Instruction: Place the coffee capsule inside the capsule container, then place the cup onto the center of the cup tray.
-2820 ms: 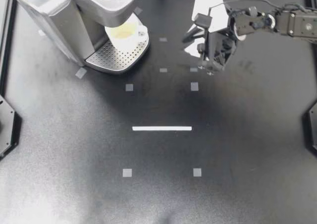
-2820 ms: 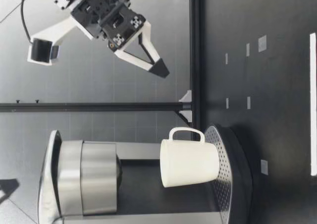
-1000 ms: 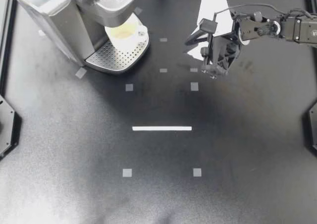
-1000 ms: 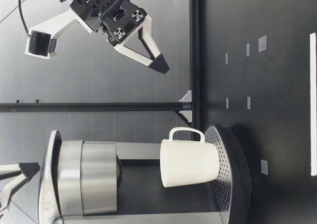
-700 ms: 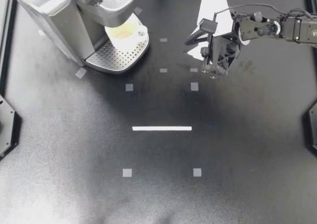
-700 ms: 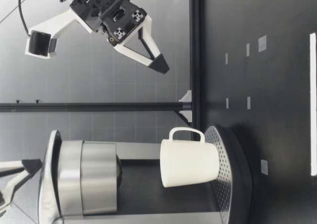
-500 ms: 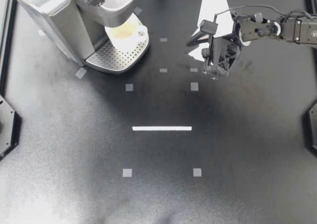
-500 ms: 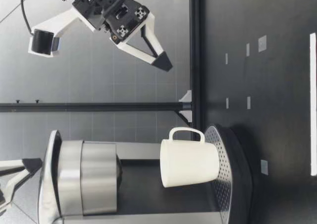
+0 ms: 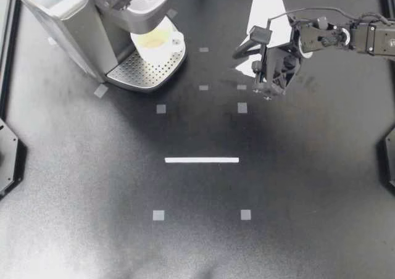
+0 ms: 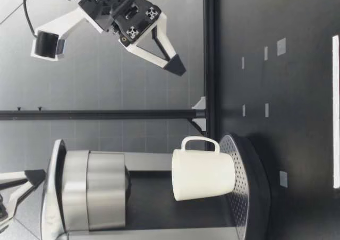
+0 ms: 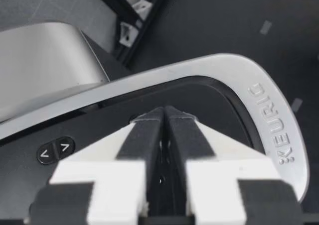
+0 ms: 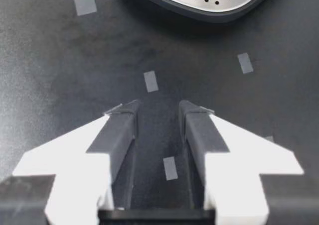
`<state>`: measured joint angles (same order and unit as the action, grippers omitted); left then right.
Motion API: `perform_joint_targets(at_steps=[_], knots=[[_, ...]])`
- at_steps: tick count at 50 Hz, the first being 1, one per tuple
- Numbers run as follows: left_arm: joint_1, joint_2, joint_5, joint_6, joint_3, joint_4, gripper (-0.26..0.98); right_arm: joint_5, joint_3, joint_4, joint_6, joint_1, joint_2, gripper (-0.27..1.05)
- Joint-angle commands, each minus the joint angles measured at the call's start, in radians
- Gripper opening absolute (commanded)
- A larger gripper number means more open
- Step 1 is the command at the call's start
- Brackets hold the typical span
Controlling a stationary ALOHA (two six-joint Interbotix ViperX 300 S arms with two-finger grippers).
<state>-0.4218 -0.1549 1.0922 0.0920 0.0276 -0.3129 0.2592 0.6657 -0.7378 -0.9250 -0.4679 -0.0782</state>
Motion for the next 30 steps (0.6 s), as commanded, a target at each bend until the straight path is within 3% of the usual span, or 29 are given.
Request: perform_joint_targets(at_steps=[1, 9, 16, 30], knots=[[-0.006, -0.009, -0.031, -0.009, -0.011, 0.003, 0.12, -0.011, -0.011, -0.005, 0.002, 0.005, -0.043, 0.39], [-0.005, -0.06, -0.166, -0.02, 0.012, 0.003, 0.12, -0.011, -0.005, -0.006, 0.008, 0.005, -0.061, 0.39], [0.008, -0.121, -0.285, -0.018, 0.075, 0.012, 0.12, -0.012, 0.003, -0.021, 0.008, 0.003, -0.072, 0.39], [0.144, -0.242, -0.529, 0.014, 0.242, 0.015, 0.12, -0.012, 0.006, -0.06, 0.008, 0.032, -0.107, 0.39]])
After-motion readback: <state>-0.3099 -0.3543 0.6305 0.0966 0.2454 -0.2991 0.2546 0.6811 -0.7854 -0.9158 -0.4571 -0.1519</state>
